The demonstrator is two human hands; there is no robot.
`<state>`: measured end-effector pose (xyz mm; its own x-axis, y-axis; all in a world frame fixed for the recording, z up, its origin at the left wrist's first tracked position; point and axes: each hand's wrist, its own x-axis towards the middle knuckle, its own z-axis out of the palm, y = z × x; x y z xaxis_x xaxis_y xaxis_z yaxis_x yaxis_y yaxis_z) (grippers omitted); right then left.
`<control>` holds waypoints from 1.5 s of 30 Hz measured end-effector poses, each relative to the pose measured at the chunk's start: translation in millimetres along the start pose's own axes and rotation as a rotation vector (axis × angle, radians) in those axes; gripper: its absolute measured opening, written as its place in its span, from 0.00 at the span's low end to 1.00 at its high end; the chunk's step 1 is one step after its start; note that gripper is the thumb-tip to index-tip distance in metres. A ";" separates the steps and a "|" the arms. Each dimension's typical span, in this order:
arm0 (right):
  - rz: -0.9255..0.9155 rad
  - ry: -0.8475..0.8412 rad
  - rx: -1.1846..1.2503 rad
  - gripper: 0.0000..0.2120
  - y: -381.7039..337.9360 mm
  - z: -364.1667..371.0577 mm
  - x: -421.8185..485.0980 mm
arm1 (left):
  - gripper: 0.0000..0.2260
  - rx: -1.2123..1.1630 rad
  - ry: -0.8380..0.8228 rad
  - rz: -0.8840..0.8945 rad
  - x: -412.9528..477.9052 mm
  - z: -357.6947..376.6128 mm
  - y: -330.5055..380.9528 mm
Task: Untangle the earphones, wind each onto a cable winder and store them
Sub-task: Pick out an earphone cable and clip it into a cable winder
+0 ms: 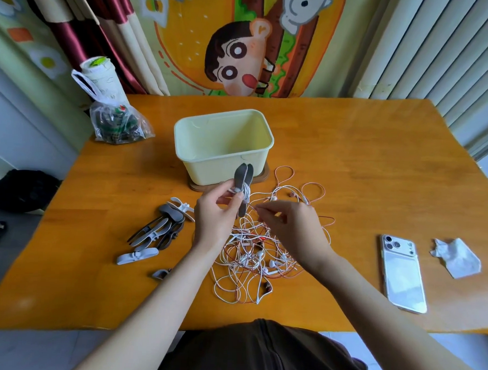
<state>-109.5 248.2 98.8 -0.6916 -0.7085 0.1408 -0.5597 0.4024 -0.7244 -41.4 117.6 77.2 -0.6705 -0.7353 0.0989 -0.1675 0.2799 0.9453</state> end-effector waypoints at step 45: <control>0.101 -0.021 0.269 0.03 13.4 -1.7 9.4 | 0.08 0.088 -0.332 -0.148 -24.5 7.9 -1.0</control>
<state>-124.3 248.0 91.5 -0.7262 -0.6859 0.0468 -0.3456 0.3054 -0.8873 -30.4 140.2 71.4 -0.8300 -0.5353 -0.1568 -0.3318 0.2478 0.9102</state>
